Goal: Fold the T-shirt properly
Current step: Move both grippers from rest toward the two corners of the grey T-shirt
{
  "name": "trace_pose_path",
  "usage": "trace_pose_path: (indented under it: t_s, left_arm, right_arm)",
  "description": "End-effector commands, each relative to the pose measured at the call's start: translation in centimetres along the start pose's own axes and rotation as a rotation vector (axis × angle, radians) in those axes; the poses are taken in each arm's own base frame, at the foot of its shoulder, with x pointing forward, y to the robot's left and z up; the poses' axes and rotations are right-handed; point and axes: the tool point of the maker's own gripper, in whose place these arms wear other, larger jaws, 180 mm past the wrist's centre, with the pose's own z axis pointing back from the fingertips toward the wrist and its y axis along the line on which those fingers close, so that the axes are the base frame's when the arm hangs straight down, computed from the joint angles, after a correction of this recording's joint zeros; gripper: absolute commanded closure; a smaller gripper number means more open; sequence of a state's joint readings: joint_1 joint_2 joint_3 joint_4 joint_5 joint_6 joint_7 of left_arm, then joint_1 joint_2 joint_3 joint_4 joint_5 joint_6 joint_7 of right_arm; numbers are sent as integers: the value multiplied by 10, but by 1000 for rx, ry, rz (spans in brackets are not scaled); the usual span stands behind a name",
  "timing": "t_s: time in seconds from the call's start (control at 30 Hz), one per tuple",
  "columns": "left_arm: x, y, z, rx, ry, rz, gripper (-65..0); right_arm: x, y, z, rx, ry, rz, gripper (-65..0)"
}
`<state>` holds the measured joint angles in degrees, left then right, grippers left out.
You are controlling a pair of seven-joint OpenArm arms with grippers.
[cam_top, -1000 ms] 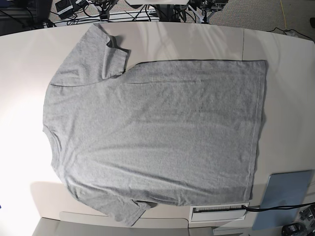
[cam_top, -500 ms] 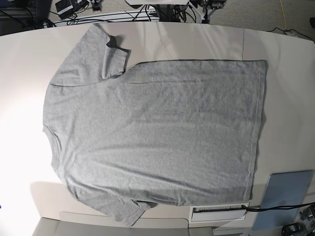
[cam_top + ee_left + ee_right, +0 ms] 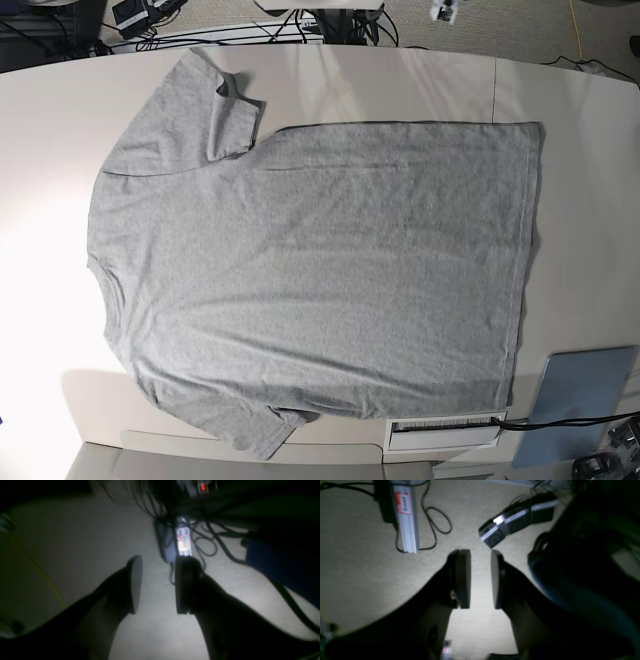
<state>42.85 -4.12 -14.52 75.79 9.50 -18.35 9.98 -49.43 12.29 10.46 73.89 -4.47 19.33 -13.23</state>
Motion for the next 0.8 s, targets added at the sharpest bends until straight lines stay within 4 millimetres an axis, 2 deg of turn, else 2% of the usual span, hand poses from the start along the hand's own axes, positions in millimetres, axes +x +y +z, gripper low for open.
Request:
trace_pose_path:
  t_s: [0.0,0.1,0.2,0.33,0.43,0.6,0.7,0.77]
  left_arm:
    - [12,12,16,20,-46,-43,-236]
    - [45,36,56,70,-130,-185,-236]
    - [80,53,93,108,-206,-342,-237]
    - [121,77,122,219,-252,-542,-237]
    - [146,89,129,273,-273,-650,-237]
    - [179,95,123,260,-310,-751,-310]
    - [199,103,119,272,-336,-771,-316]
    - [206,106,114,261,-339,-782,-316]
  right_arm:
    - [9,-10,17,-8,-44,43,-146]
    - [39,-24,60,-19,-129,202,-146]
    - [72,-28,99,-18,-197,359,-146]
    - [115,-38,134,-72,-255,479,-146]
    - [148,-54,154,-165,-286,507,-147]
    - [190,-69,180,-265,-365,545,-154]
    - [200,-69,182,-267,-370,571,-263]
    - [203,-70,181,-271,-365,576,-295]
